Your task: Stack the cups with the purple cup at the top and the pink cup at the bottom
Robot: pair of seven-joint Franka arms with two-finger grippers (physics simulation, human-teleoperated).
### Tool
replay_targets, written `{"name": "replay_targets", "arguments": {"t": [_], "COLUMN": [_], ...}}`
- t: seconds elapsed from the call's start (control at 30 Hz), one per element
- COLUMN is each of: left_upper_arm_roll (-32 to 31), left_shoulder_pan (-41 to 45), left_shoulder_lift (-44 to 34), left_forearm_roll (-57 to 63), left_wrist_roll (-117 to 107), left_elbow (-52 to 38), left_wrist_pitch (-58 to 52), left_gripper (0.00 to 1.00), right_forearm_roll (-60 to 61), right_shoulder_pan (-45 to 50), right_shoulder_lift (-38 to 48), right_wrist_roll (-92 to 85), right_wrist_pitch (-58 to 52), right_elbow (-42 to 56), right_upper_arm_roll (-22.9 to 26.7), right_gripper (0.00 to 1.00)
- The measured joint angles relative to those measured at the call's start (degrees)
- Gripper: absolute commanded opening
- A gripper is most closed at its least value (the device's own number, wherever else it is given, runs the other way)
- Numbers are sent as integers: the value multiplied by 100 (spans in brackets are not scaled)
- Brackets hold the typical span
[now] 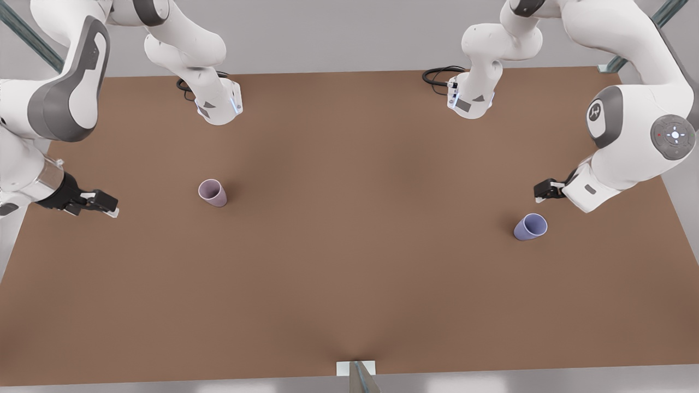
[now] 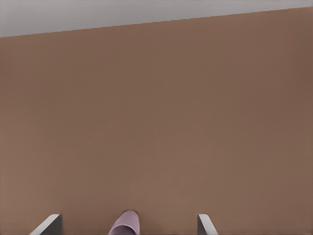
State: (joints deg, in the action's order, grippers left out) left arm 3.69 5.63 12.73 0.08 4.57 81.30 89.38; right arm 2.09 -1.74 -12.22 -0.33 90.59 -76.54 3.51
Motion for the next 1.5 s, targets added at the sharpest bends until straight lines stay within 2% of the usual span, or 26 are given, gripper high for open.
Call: {"name": "replay_targets", "arguments": {"t": [0.13,0.2,0.27,0.33,0.47,0.6,0.73,0.87,1.0,1.5], "left_upper_arm_roll": [35,69,87,132,132,132,132,164,167,249], "left_shoulder_pan": [7,6,10,0,8,-1,-1,2,-1,-1], "left_shoulder_lift": [98,91,89,98,184,282,312,327,335,466], "left_forearm_roll": [23,26,26,26,22,14,11,9,9,-37], "left_wrist_roll": [-9,-18,-18,-18,-18,-18,-18,-17,-18,-9], "left_elbow": [26,154,228,237,237,237,237,237,237,251], "left_wrist_pitch": [60,111,193,177,151,175,167,173,176,251], "left_gripper": [100,100,100,100,100,100,100,100,100,100], "right_forearm_roll": [-77,-78,-8,19,19,28,32,34,28,-51], "right_shoulder_pan": [85,571,611,1073,1827,1607,1524,1403,1397,1350], "right_shoulder_lift": [-70,109,501,979,748,-87,187,381,470,155], "right_wrist_roll": [-65,-63,-63,-51,-409,-1164,-1316,-1566,-1575,-1637], "right_wrist_pitch": [-33,334,1241,2052,2639,2758,2421,2296,2237,3245], "right_elbow": [-152,-992,-2205,-3312,-4123,-4064,-4046,-4494,-4906,-5732], "right_upper_arm_roll": [-50,-54,-83,-97,-107,-25,215,441,466,627], "right_gripper": [100,100,100,100,100,100,100,100,100,96]}}
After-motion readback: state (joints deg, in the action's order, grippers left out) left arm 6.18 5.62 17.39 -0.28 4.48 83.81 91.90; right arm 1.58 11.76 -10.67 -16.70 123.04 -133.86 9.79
